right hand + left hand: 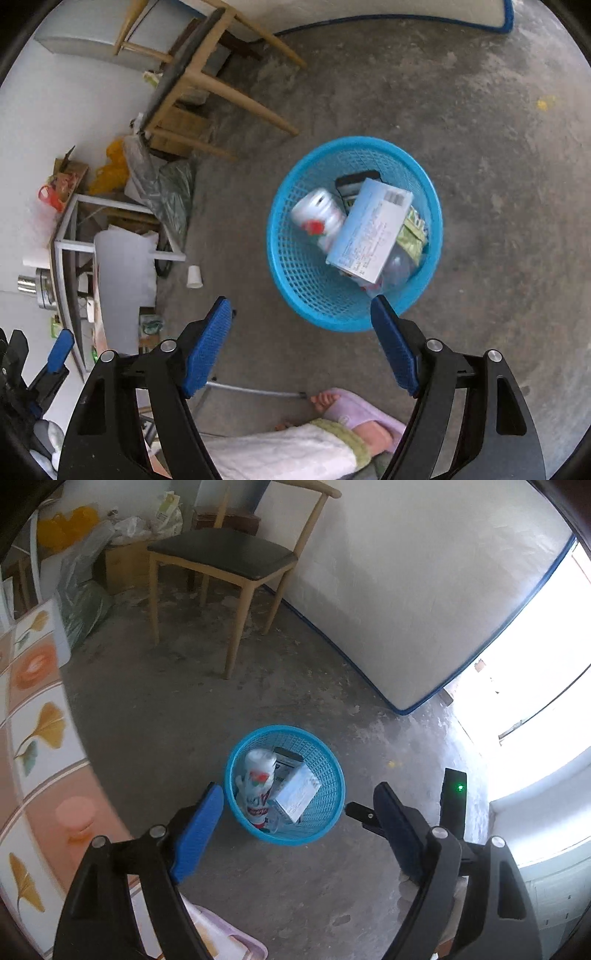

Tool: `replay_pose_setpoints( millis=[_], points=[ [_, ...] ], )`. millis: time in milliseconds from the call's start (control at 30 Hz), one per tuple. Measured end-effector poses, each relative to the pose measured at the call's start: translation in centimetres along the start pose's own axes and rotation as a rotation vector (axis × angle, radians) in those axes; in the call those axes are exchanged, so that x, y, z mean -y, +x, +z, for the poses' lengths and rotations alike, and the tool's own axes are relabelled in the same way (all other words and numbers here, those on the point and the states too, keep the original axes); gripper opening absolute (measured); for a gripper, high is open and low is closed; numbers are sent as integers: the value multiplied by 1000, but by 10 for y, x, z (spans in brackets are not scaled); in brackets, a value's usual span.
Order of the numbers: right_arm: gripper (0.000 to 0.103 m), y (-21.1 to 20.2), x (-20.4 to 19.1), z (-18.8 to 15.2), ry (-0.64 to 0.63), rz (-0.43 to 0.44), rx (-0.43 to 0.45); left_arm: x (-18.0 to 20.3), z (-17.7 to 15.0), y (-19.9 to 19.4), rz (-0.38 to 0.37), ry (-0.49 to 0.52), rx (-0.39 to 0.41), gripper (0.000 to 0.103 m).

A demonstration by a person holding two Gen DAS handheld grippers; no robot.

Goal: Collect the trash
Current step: 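Move both tools back over the table toward the snack bags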

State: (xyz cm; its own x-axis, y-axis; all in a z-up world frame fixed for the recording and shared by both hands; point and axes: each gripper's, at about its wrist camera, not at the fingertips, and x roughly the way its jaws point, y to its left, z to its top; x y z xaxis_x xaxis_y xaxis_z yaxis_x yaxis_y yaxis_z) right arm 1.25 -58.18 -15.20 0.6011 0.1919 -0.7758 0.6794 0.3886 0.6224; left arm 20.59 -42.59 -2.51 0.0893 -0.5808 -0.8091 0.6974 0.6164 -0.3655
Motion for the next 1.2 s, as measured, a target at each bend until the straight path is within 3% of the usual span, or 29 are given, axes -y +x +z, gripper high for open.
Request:
replay_pose_setpoints(
  millis=[300, 400, 533, 633, 867, 1000, 1200],
  points=[
    [74, -41, -22, -19, -90, 13, 65, -16, -26, -82, -39, -13, 126, 81],
    [74, -58, -43, -35, -154, 66, 76, -27, -47, -121, -37, -16, 193, 81],
    [74, -67, -79, -66, -268, 138, 36, -59, -92, -178, 27, -37, 281, 81],
    [74, -59, -114, -98, -362, 194, -49, -99, -132, -224, 147, -96, 350, 81],
    [74, -3, -206, -187, -513, 369, -364, -190, -222, -305, 425, -333, 454, 81],
    [72, 34, -252, -233, -566, 402, -506, -219, -257, -322, 578, -420, 436, 81],
    [68, 67, -293, -265, -575, 370, -572, -234, -279, -321, 704, -444, 375, 81]
  ],
)
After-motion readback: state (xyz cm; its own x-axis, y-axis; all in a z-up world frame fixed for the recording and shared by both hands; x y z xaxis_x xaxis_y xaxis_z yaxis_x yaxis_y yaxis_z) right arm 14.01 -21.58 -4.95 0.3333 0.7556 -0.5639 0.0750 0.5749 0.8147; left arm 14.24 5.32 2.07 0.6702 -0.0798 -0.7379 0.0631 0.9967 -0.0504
